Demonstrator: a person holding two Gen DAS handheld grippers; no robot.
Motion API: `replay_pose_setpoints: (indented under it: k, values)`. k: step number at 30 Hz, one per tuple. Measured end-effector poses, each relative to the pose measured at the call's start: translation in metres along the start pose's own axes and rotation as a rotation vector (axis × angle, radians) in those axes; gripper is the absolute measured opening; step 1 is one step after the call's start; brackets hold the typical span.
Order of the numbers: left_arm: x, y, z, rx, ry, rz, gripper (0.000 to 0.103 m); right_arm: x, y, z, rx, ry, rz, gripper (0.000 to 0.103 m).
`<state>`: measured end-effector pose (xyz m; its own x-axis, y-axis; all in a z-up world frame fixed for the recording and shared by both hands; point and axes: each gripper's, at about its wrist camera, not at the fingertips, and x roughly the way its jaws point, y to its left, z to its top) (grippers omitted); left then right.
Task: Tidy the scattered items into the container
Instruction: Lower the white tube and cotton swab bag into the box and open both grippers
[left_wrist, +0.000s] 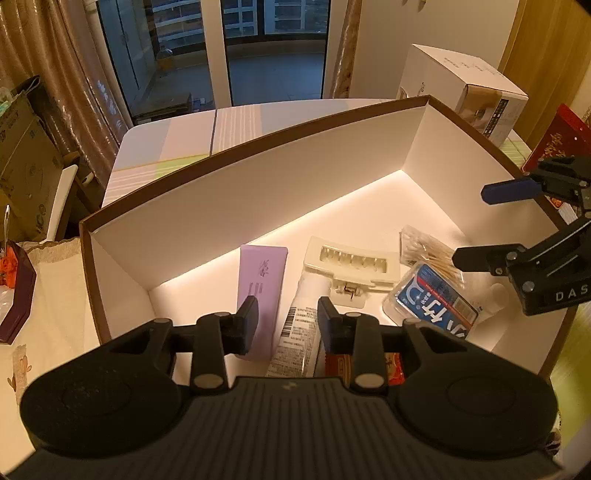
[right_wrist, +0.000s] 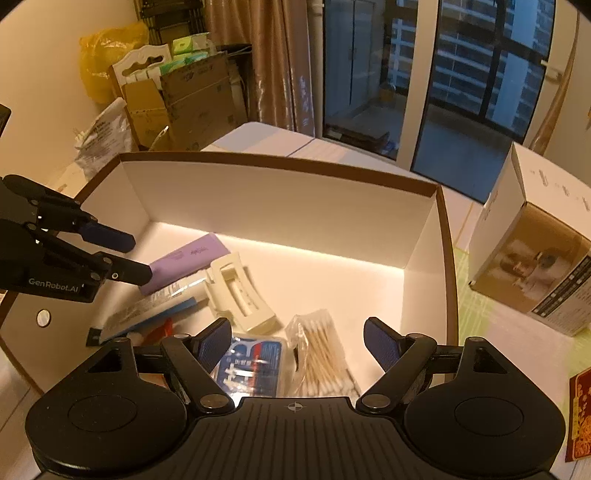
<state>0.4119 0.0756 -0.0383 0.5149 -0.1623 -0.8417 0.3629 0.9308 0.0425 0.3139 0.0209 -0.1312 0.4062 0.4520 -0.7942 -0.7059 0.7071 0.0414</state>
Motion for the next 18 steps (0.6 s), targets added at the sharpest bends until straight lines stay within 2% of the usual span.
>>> replay_pose_setpoints:
  k: [5,9,12,18]
  values:
    - [-0.004,-0.002,-0.002,-0.001,0.009,0.008,0.037,-0.004,0.003,-0.004,0.001,0.03,0.0,0.084]
    - [-0.008,-0.004,-0.005,-0.009,0.015,0.017,0.048,-0.007,0.004,-0.01,0.014,0.049,0.0,0.084]
    - [-0.011,-0.005,-0.007,-0.012,0.016,0.015,0.049,-0.01,0.006,-0.014,0.021,0.056,0.002,0.084]
    - [-0.022,-0.009,-0.01,-0.024,0.002,0.018,0.064,-0.02,0.009,-0.02,0.03,0.059,-0.003,0.085]
